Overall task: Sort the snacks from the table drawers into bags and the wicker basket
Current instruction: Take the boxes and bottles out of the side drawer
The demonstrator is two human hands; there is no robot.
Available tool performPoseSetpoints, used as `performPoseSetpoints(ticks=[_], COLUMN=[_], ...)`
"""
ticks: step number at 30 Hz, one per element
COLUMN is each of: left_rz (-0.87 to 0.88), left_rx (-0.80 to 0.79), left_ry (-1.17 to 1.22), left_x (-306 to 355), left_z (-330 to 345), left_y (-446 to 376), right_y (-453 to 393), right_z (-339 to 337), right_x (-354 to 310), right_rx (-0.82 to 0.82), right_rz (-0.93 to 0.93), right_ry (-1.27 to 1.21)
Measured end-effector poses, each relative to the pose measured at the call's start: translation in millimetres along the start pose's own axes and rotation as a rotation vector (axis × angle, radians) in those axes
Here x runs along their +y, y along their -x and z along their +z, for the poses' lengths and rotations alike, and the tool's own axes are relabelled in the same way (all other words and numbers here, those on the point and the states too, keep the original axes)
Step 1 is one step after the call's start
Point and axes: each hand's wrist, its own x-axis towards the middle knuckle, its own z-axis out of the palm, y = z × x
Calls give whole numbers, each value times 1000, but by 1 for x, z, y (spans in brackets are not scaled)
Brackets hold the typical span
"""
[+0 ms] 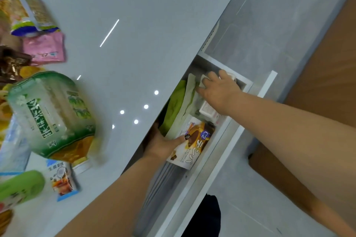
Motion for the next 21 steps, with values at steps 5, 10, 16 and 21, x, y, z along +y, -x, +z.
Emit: performPoseSetpoints(ticks=[5, 10, 16, 21], left_rz=[3, 10, -15, -78], left_rx=[-39, -44, -40, -28], left_ry=[172, 286, 402, 497], left_x=[5, 9, 4, -2], left_z=[-4, 4, 5, 1], left_y=[-2, -6, -8, 6], right_y=[27, 78, 62, -15], right_z=[-18, -51, -76, -115], right_x=[24, 62, 22, -49], right_rx=[81, 107, 162, 193], right_rz=[-64, 170, 440, 564], right_ry=[-106, -981, -2002, -2215])
